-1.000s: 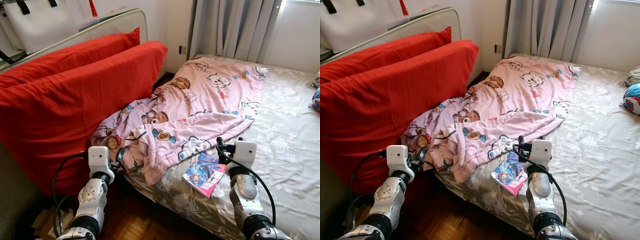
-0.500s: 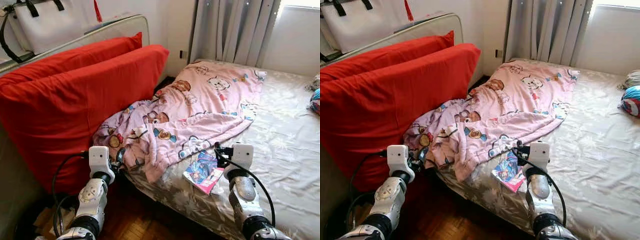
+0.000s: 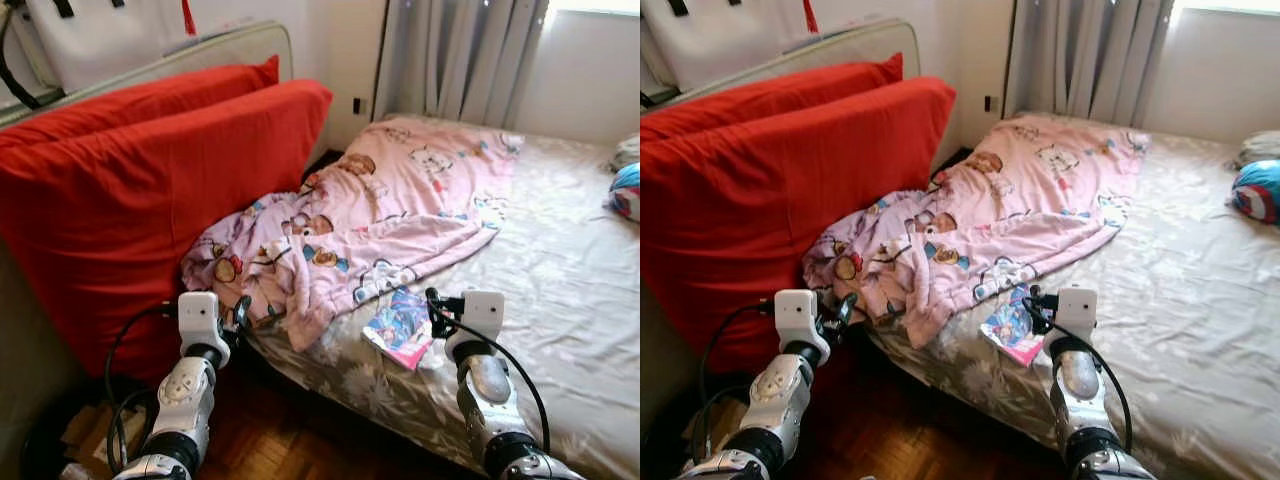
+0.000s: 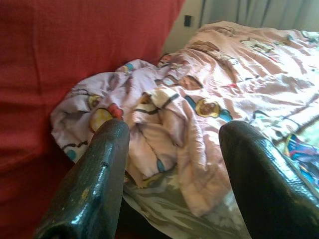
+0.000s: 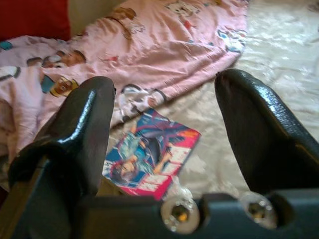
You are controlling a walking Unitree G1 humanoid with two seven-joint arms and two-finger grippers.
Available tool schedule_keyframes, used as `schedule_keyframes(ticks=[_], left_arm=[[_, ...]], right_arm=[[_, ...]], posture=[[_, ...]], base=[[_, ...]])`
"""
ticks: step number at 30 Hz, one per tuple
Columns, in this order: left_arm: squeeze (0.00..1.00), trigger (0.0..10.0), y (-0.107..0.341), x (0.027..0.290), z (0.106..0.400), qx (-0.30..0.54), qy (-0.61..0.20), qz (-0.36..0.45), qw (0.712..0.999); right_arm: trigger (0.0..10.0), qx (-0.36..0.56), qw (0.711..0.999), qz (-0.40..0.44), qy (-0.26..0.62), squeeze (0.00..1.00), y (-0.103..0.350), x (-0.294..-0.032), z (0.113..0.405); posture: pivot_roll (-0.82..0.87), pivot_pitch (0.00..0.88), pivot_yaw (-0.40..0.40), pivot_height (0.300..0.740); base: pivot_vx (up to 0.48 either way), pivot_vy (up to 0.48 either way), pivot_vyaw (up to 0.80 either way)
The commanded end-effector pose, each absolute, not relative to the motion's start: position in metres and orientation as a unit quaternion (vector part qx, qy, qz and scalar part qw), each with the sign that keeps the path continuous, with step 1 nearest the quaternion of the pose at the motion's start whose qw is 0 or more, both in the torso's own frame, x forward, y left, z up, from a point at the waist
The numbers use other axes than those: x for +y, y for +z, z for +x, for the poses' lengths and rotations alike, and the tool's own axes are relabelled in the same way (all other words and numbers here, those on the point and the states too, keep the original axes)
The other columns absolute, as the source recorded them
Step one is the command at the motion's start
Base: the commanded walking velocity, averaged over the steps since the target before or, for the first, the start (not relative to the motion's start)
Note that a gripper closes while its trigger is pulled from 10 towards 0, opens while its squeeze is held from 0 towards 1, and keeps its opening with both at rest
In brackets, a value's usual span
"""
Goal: Clean up the room
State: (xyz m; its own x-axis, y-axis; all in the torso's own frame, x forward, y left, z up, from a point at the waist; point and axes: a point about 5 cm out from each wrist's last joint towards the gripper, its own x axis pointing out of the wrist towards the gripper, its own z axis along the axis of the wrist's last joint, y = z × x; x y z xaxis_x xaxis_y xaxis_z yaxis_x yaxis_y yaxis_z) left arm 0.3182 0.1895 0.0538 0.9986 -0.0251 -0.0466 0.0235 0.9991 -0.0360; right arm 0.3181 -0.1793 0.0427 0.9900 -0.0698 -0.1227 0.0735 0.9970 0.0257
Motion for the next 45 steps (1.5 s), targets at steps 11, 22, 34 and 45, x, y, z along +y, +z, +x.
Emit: schedule_keyframes(ticks=[11, 22, 34, 45], left_arm=[[0.00, 10.0, 0.054, 0.189, 0.319, 0.024, -0.011, -0.021, 0.999], [0.00, 10.0, 0.054, 0.188, 0.319, 0.029, -0.016, -0.021, 0.999], [0.00, 10.0, 0.054, 0.189, 0.320, 0.029, -0.017, -0.016, 0.999], [0.00, 10.0, 0.054, 0.188, 0.321, 0.035, -0.018, -0.020, 0.999]], right_arm=[[10.0, 0.106, 0.994, 0.020, -0.034, 0.00, 0.034, -0.188, 0.317], [10.0, 0.136, 0.990, 0.023, -0.034, 0.00, 0.025, -0.190, 0.311], [10.0, 0.131, 0.990, 0.026, -0.037, 0.00, 0.027, -0.190, 0.313], [10.0, 0.109, 0.993, 0.028, -0.032, 0.00, 0.032, -0.185, 0.315]], posture=[[-0.01, 0.000, 0.034, 0.666], [0.00, 0.000, 0.034, 0.636], [0.00, 0.000, 0.034, 0.636], [0.00, 0.000, 0.034, 0.636]], base=[[0.000, 0.000, 0.00], [0.000, 0.000, 0.00], [0.000, 0.000, 0.00], [0.000, 0.000, 0.00]])
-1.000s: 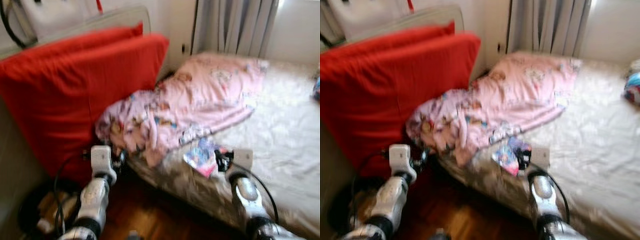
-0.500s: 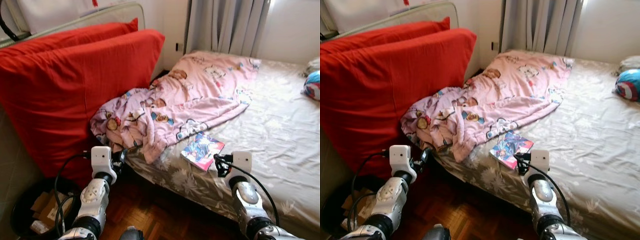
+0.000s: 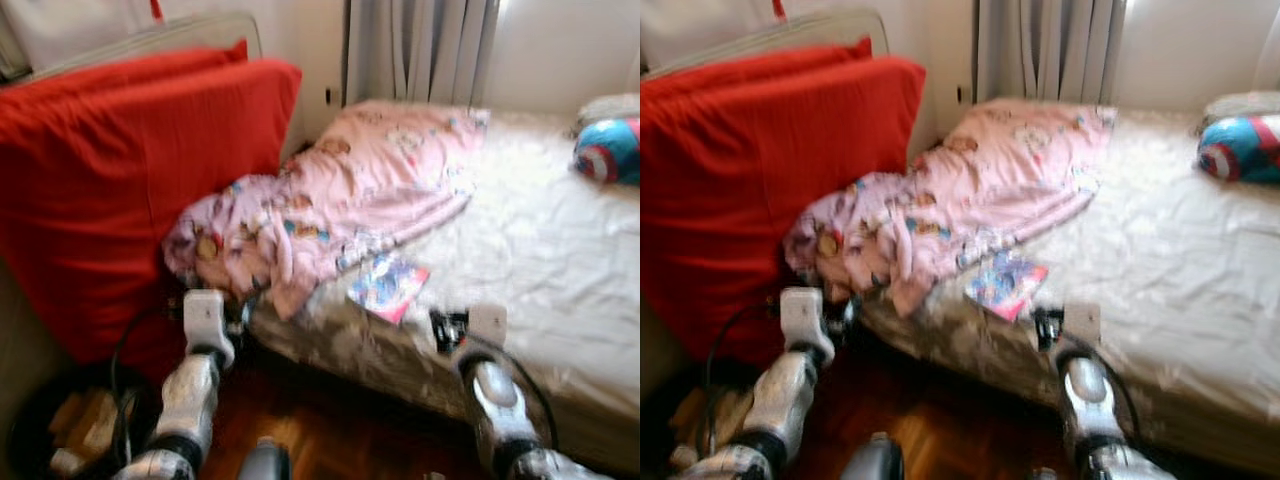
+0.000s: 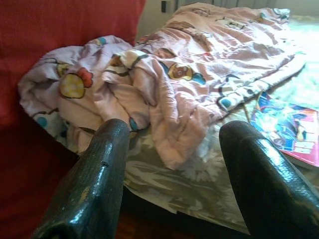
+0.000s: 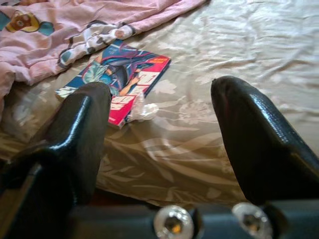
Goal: Clean up the room
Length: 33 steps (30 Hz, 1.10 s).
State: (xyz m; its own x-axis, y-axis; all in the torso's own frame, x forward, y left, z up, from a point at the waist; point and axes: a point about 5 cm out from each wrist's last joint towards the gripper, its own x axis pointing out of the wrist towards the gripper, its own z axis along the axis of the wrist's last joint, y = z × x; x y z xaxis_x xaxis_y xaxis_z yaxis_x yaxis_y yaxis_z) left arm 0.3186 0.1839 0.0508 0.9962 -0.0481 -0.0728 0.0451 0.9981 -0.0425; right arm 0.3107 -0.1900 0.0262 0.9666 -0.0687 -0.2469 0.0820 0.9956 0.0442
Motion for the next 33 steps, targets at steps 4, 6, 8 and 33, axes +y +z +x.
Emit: schedule_keyframes(ticks=[4, 6, 8, 33], left_arm=[[0.00, 10.0, 0.0540, 0.1887, 0.3210, 0.036, -0.017, -0.021, 0.999], [0.00, 10.0, 0.0540, 0.1888, 0.3210, 0.036, -0.017, -0.021, 0.999], [0.00, 10.0, 0.0538, 0.1887, 0.3209, 0.036, -0.018, -0.022, 0.999], [0.00, 10.0, 0.0530, 0.1892, 0.3206, 0.040, -0.018, -0.021, 0.999]], right_arm=[[10.0, 0.105, 0.994, 0.021, -0.027, 0.00, 0.0331, -0.1829, 0.3162], [10.0, 0.104, 0.994, 0.011, -0.021, 0.00, 0.0336, -0.1813, 0.3165], [10.0, 0.099, 0.995, 0.009, -0.015, 0.00, 0.0339, -0.1796, 0.3162], [10.0, 0.116, 0.993, 0.022, -0.015, 0.00, 0.0292, -0.1826, 0.3137]], posture=[[0.00, 0.000, 0.034, 0.636], [0.00, 0.000, 0.034, 0.636], [0.00, 0.000, 0.034, 0.636], [0.00, 0.000, 0.035, 0.636]], base=[[0.000, 0.000, 0.00], [0.000, 0.000, 0.00], [0.289, 0.000, 0.62], [0.324, 0.000, 0.09]])
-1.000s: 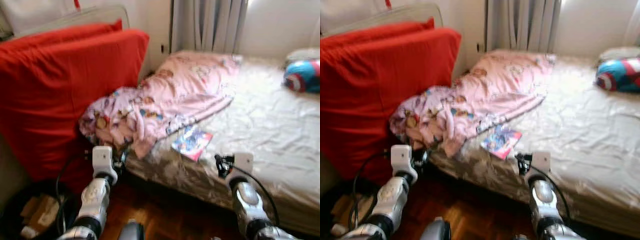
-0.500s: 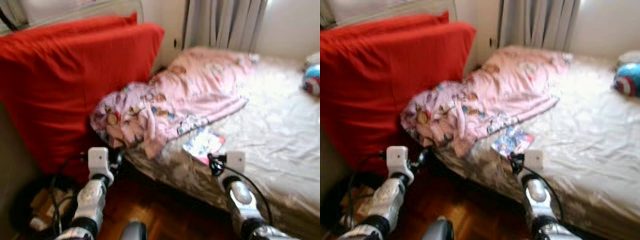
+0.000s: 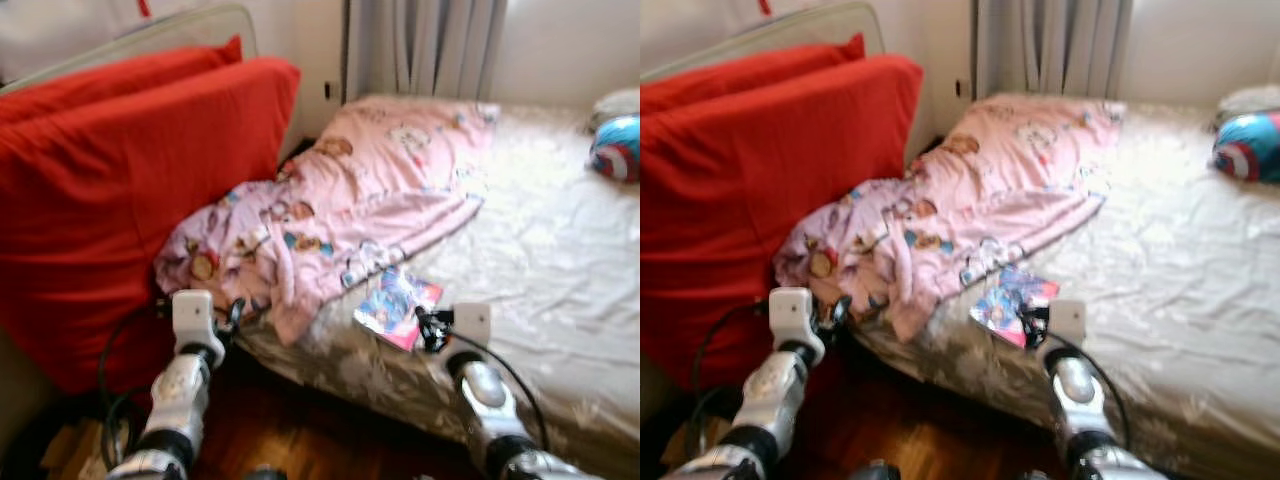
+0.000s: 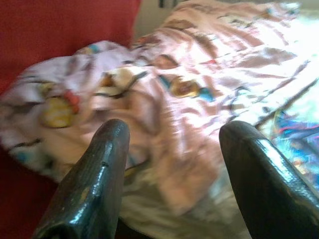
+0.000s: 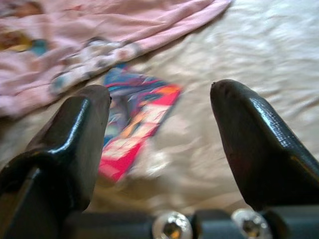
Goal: Clean up the room
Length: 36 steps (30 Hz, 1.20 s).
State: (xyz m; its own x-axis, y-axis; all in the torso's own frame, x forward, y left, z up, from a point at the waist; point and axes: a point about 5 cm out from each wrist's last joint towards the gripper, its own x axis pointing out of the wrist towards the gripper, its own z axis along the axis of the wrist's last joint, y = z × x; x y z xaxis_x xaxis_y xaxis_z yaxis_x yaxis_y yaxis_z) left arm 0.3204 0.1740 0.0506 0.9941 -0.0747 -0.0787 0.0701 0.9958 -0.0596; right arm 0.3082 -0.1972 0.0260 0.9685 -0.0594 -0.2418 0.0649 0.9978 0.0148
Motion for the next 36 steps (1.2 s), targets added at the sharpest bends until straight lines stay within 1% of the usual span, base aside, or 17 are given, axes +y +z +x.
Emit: schedule_keyframes(ticks=[1, 15, 22, 27, 33, 34, 36], left_arm=[[0.00, 10.0, 0.053, 0.189, 0.321, 0.040, -0.018, -0.021, 0.999], [0.00, 10.0, 0.053, 0.188, 0.321, 0.040, -0.019, -0.023, 0.999], [0.00, 10.0, 0.054, 0.188, 0.321, 0.038, -0.022, -0.024, 0.999], [0.00, 10.0, 0.053, 0.184, 0.320, 0.037, -0.029, -0.022, 0.999], [0.00, 10.0, 0.054, 0.181, 0.319, 0.031, -0.034, -0.020, 0.999], [0.00, 10.0, 0.055, 0.182, 0.319, 0.028, -0.035, -0.019, 0.999], [0.00, 10.0, 0.055, 0.182, 0.318, 0.027, -0.035, -0.018, 0.999]], right_arm=[[10.0, 0.117, 0.993, 0.021, -0.014, 0.00, 0.029, -0.182, 0.314], [10.0, 0.145, 0.989, 0.023, 0.003, 0.00, 0.023, -0.180, 0.312], [10.0, 0.186, 0.981, 0.055, 0.014, 0.00, 0.018, -0.176, 0.313], [10.0, 0.220, 0.973, 0.058, 0.028, 0.00, 0.013, -0.167, 0.312], [10.0, 0.248, 0.965, 0.081, 0.040, 0.00, 0.007, -0.155, 0.310], [10.0, 0.256, 0.962, 0.088, 0.042, 0.09, 0.006, -0.153, 0.309], [10.0, 0.258, 0.961, 0.089, 0.042, 0.09, 0.006, -0.152, 0.309]], posture=[[0.00, 0.000, 0.035, 0.636], [0.00, 0.000, 0.035, 0.636], [0.00, 0.000, 0.039, 0.636], [0.02, 0.043, 0.053, 0.636], [0.04, 0.066, 0.052, 0.636], [0.05, 0.073, 0.049, 0.636], [0.05, 0.073, 0.049, 0.636]], base=[[0.322, 0.000, 0.00], [0.322, 0.000, 0.00], [0.000, 0.000, 0.00], [0.000, 0.000, 0.00], [0.000, 0.000, 0.00], [0.000, 0.000, 0.00], [0.000, 0.000, 0.00]])
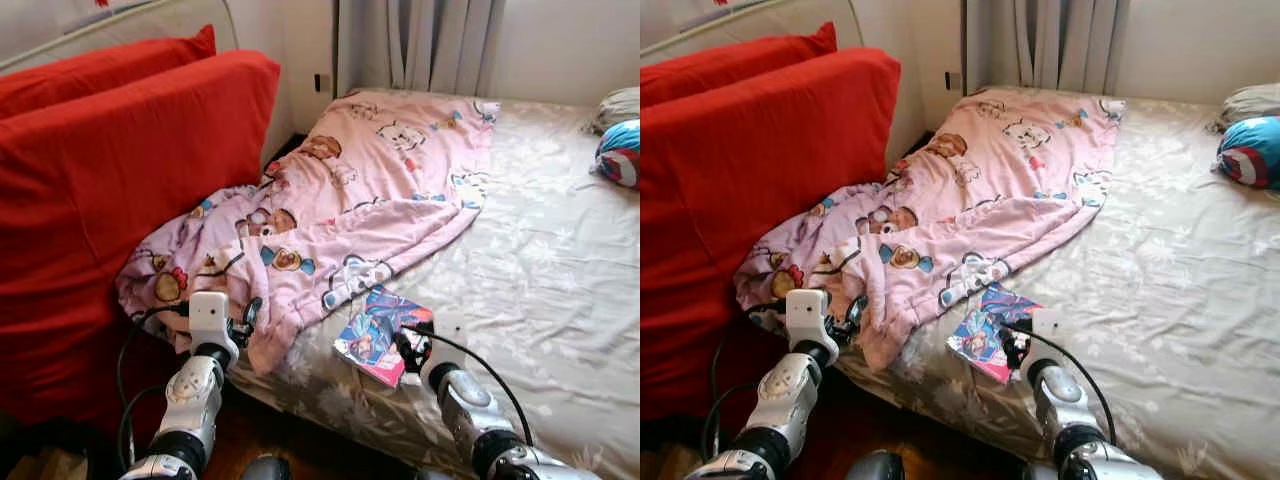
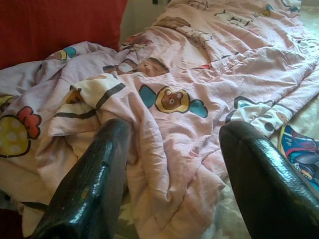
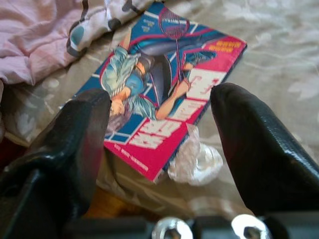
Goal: Clean up the room
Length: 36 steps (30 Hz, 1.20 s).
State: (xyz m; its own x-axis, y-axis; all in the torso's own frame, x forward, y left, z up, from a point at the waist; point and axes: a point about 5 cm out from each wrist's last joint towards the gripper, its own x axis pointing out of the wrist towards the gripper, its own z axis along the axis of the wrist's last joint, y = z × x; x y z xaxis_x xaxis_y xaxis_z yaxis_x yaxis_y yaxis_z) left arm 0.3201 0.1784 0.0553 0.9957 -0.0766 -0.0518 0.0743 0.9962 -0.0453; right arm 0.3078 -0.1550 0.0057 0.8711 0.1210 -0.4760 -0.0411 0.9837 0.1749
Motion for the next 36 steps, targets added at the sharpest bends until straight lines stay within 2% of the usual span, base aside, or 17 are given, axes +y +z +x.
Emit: schedule_keyframes(ticks=[1, 2, 9, 10, 11, 12, 20, 29, 36], left_arm=[[0.00, 10.0, 0.056, 0.183, 0.318, 0.024, -0.034, -0.018, 0.999], [0.00, 10.0, 0.057, 0.183, 0.317, 0.020, -0.033, -0.019, 0.999], [0.00, 10.0, 0.055, 0.185, 0.310, 0.015, -0.029, -0.014, 0.999], [0.00, 10.0, 0.054, 0.184, 0.307, 0.011, -0.030, -0.018, 0.999], [0.00, 10.0, 0.053, 0.183, 0.304, 0.009, -0.030, -0.019, 0.999], [0.00, 10.0, 0.052, 0.182, 0.301, 0.008, -0.029, -0.024, 0.999], [0.00, 10.0, 0.054, 0.181, 0.285, -0.002, -0.024, -0.025, 0.999], [0.00, 10.0, 0.079, 0.182, 0.292, -0.028, -0.020, -0.019, 0.999], [0.00, 10.0, 0.082, 0.184, 0.283, -0.028, -0.017, -0.015, 0.999]], right_arm=[[10.0, 0.260, 0.961, 0.090, 0.043, 0.87, 0.006, -0.151, 0.310], [10.0, 0.263, 0.959, 0.092, 0.045, 0.99, 0.009, -0.149, 0.312], [10.0, 0.273, 0.956, 0.106, 0.031, 1.00, 0.014, -0.148, 0.319], [10.0, 0.276, 0.954, 0.116, 0.022, 0.65, 0.013, -0.148, 0.318], [10.0, 0.277, 0.953, 0.122, 0.019, 0.65, 0.012, -0.149, 0.318], [10.0, 0.277, 0.952, 0.131, 0.019, 0.00, 0.011, -0.141, 0.317], [10.0, 0.274, 0.950, 0.149, 0.010, 0.00, 0.006, -0.129, 0.312], [10.0, 0.207, 0.961, 0.178, -0.035, 0.00, 0.023, -0.156, 0.323], [10.0, 0.214, 0.959, 0.182, -0.034, 0.00, 0.026, -0.152, 0.327]], posture=[[0.05, 0.077, 0.047, 0.636], [0.06, 0.083, 0.045, 0.636], [0.07, 0.107, 0.036, 0.636], [0.08, 0.116, 0.034, 0.636], [0.08, 0.118, 0.033, 0.636], [0.08, 0.128, 0.033, 0.636], [0.12, 0.211, 0.025, 0.636], [0.14, 0.307, 0.017, 0.636], [0.15, 0.337, 0.019, 0.636]], base=[[0.000, 0.000, 0.00], [0.000, 0.000, 0.00], [0.000, 0.000, 0.00], [0.000, 0.000, 0.00], [0.000, 0.000, 0.00], [0.000, 0.000, 0.00], [0.000, 0.000, 0.00], [0.000, 0.000, 0.00], [0.000, 0.000, 0.00]])
